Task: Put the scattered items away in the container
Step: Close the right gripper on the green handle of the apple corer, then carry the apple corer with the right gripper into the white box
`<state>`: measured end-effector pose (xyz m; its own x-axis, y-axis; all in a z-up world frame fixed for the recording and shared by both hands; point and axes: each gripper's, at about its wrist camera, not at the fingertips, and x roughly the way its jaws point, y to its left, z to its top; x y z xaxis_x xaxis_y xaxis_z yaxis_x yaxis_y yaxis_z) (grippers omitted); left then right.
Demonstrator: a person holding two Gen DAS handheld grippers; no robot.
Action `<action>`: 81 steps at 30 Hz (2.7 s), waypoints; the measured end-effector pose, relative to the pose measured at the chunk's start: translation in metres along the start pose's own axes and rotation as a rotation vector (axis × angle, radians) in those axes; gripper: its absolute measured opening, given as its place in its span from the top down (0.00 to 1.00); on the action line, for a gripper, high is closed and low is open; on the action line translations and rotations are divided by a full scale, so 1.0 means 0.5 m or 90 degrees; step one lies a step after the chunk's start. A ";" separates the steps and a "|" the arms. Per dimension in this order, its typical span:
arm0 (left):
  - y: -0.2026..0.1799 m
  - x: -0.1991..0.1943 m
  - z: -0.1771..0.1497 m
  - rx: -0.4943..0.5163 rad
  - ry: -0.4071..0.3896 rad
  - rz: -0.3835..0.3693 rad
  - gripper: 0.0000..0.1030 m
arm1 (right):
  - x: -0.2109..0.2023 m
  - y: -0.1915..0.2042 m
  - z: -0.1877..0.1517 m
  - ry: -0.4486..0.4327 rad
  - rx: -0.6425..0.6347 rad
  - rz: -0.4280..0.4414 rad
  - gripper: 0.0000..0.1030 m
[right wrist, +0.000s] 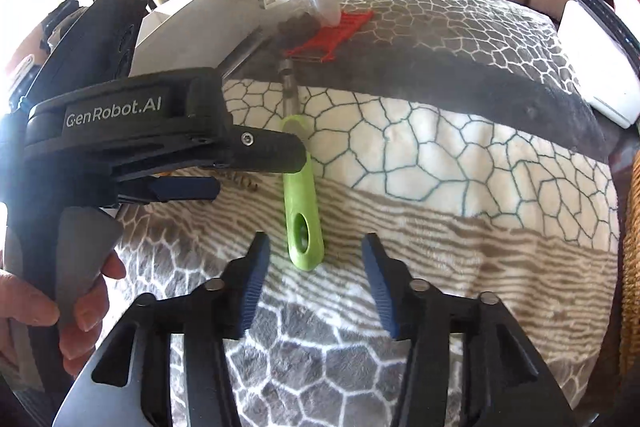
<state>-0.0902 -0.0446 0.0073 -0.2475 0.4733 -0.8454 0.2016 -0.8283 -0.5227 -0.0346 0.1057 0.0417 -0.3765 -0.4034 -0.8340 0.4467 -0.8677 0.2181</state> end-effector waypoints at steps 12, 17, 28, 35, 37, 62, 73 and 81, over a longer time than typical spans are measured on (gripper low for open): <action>-0.008 0.006 0.014 -0.018 0.040 0.005 0.00 | 0.047 -0.055 -0.001 -0.013 0.138 0.092 0.78; -0.027 0.011 -0.060 -0.003 0.049 -0.026 0.01 | 0.015 -0.071 -0.035 0.010 0.193 0.119 0.79; -0.008 0.011 -0.141 -0.039 0.077 -0.109 0.71 | -0.056 -0.007 -0.111 0.017 0.176 0.130 0.79; -0.010 -0.109 -0.138 -0.004 0.046 -0.137 0.74 | -0.095 0.030 -0.115 -0.011 0.163 0.134 0.79; -0.017 -0.173 -0.116 0.013 0.019 -0.146 0.74 | -0.115 0.057 -0.089 -0.028 0.149 0.139 0.79; 0.406 -0.309 0.463 0.019 0.055 0.019 0.74 | 0.287 0.474 0.457 0.023 0.207 0.166 0.80; 0.525 -0.340 0.500 -0.015 0.016 0.086 0.46 | 0.427 0.561 0.517 0.113 0.146 0.089 0.78; 0.507 -0.433 0.442 0.009 -0.044 0.042 0.31 | 0.363 0.566 0.531 0.083 0.142 0.112 0.68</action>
<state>-0.1948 -0.4235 0.0820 -0.2995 0.3965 -0.8678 0.2068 -0.8609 -0.4648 -0.1920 -0.2902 0.0869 -0.1961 -0.5248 -0.8283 0.3011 -0.8362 0.4585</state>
